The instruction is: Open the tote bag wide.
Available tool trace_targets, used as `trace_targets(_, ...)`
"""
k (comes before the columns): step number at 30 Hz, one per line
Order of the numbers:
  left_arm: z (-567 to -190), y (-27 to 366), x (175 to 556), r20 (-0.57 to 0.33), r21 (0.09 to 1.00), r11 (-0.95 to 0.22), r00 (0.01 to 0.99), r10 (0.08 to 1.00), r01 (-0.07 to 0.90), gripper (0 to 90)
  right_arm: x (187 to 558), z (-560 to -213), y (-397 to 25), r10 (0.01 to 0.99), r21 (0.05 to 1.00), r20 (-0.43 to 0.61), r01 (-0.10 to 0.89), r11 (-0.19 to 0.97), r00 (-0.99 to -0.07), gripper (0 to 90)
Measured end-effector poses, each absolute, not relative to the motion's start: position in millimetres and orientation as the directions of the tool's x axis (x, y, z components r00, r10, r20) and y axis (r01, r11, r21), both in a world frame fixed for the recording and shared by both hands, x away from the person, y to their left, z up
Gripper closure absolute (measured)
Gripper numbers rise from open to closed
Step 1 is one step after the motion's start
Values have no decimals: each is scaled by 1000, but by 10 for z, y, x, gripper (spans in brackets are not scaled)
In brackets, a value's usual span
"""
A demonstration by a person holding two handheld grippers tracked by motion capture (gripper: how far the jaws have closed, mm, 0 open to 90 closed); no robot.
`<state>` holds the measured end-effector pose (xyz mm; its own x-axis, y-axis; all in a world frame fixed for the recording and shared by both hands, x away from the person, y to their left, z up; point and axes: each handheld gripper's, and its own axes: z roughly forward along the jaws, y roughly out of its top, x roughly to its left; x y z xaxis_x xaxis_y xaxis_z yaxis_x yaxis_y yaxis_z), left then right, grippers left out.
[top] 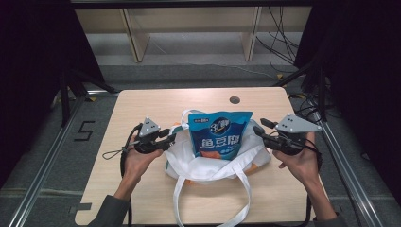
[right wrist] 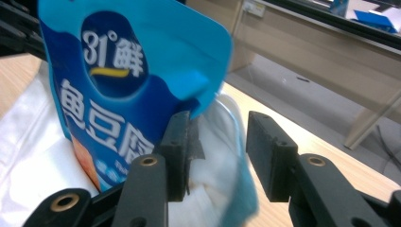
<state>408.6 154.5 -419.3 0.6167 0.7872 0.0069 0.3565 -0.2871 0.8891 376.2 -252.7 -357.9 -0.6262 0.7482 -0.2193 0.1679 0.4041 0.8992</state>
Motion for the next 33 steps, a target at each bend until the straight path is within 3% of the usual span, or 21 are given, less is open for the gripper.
trace_targets(4,-4198,1508,4136,29,889,-303,620,784,343,678,3858,-3638,-2566,756,877,-220,215,430,-616,671)
trace_targets(5,-4202,1495,4148,20,891,-292,610,792,349,678,3907,-3676,-2580,753,870,-219,225,439,-620,727)
trace_targets(7,-4222,1456,4222,42,892,-306,613,789,333,775,4029,-3794,-2609,765,864,-210,251,437,-609,850)
trace_targets(9,-4241,1422,4275,30,897,-290,607,794,335,810,4082,-3824,-2628,764,857,-218,255,448,-607,862)
trace_targets(11,-4286,1338,4400,31,892,-300,616,787,338,847,4225,-3956,-2669,792,835,-204,321,448,-575,881)
trace_targets(13,-4361,1280,4506,81,864,-367,624,777,344,850,4315,-4115,-2707,787,807,-227,342,481,-573,885)
trace_targets(15,-4603,1223,4624,-7,846,-323,615,788,423,855,4373,-4324,-2748,787,770,-224,391,505,-575,886)
trace_targets(17,-4686,1217,4657,-6,834,-339,621,784,436,856,4383,-4447,-2759,790,750,-204,427,506,-578,886)
trace_targets(18,-4878,1212,4718,-39,790,-358,623,781,498,855,4420,-4682,-2804,785,705,-174,481,520,-594,885)
trace_targets(20,-4969,1247,4754,-28,744,-407,633,774,531,854,4430,-4793,-2812,794,699,-147,506,505,-590,885)
trace_targets(22,-5140,1280,4809,-132,741,-319,593,794,591,858,4443,-4928,-2803,797,676,-108,544,497,-594,885)
trace_targets(27,-5093,1248,4778,-48,733,-390,613,789,558,856,4458,-4984,-2735,782,652,-155,532,540,-604,884)
trace_targets(29,-5040,1280,4745,-59,746,-357,589,806,562,794,4455,-4967,-2747,787,657,-149,535,531,-599,871)
trace_targets(33,-4741,1345,4606,-67,816,-274,554,830,509,670,4397,-4745,-2816,813,708,-149,513,485,-563,744)
